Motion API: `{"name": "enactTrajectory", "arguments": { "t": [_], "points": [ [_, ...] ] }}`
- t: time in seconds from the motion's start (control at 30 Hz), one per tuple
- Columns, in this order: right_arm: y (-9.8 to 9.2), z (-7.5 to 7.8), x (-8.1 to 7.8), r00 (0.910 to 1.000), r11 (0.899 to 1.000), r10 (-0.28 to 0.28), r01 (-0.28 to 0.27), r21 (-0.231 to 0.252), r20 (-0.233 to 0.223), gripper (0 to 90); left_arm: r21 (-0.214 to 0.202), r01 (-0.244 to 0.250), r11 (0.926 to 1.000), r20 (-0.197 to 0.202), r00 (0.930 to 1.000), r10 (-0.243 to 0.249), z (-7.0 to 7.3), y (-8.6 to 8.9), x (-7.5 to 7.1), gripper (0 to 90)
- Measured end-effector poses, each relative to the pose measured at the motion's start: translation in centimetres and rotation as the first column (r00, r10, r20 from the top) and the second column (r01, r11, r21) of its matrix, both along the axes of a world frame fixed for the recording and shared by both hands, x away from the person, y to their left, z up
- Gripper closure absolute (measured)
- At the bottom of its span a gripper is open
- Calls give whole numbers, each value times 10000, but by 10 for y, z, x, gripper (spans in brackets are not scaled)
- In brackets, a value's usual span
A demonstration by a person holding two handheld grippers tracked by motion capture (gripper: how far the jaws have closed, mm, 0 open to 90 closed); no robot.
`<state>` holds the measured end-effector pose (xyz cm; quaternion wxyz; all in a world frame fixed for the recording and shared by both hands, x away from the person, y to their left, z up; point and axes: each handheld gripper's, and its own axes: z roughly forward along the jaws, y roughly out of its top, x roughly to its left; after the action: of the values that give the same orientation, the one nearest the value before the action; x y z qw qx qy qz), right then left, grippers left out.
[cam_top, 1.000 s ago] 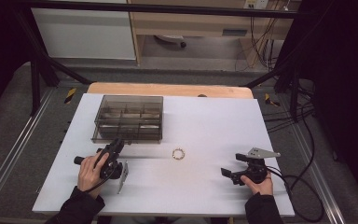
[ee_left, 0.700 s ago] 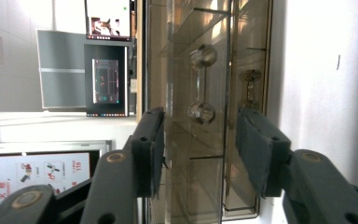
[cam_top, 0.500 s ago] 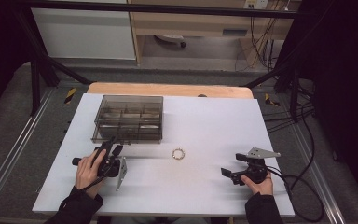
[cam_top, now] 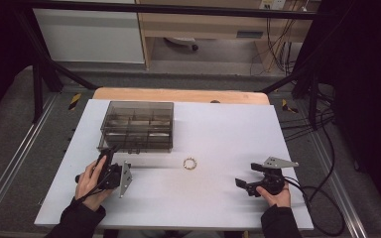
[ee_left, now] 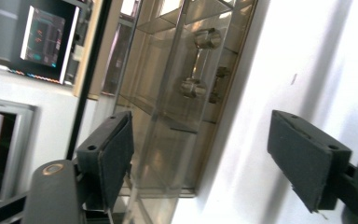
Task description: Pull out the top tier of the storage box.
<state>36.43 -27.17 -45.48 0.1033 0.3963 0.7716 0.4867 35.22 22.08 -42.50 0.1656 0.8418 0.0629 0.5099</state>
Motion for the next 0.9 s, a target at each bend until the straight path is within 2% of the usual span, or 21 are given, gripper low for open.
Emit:
{"name": "enactTrajectory", "arguments": {
  "t": [0.1,0.13,0.17,0.23,0.3,0.33,0.37,0.53,0.77,0.87,0.9],
  "points": [
    [0,0,0,10000,10000,7,-7,10,-9,9,-670,-57,9977,-471,9989,25,2,2,-2,183],
    [0,0,0,10000,10000,7,-7,16,2,9,-670,-57,9977,-471,9989,25,2,2,-2,178],
    [0,0,0,10000,10000,4,-4,16,0,9,-895,-86,9960,-623,9981,31,3,4,-3,172],
    [0,0,0,10000,10000,5,-5,11,-4,9,-995,-97,9950,-675,9977,30,4,5,-4,169],
    [0,0,0,10000,10000,4,-4,7,-8,9,-1329,-155,9910,-866,9962,40,7,7,-7,156],
    [0,0,0,10000,10000,4,-4,7,-8,9,-1329,-155,9910,-866,9962,40,7,7,-7,153],
    [0,0,0,10000,10000,8,-8,14,-2,9,-1640,-205,9862,-1073,9942,29,7,9,-8,149],
    [0,0,0,10000,10000,9,-9,17,4,9,-1991,-282,9796,-1406,9901,-1,9,10,-11,135],
    [0,0,0,10000,10000,1,-1,30,17,9,-2749,-480,9603,-2134,9769,-122,12,12,-14,115],
    [0,0,0,10000,10000,13,-13,6,-5,9,-2843,-604,9568,-2493,9683,-129,11,11,-16,114],
    [0,0,0,10000,10000,15,-15,6,-16,9,-2917,-680,9541,-2715,9623,-145,10,11,-16,109]
  ]
}}
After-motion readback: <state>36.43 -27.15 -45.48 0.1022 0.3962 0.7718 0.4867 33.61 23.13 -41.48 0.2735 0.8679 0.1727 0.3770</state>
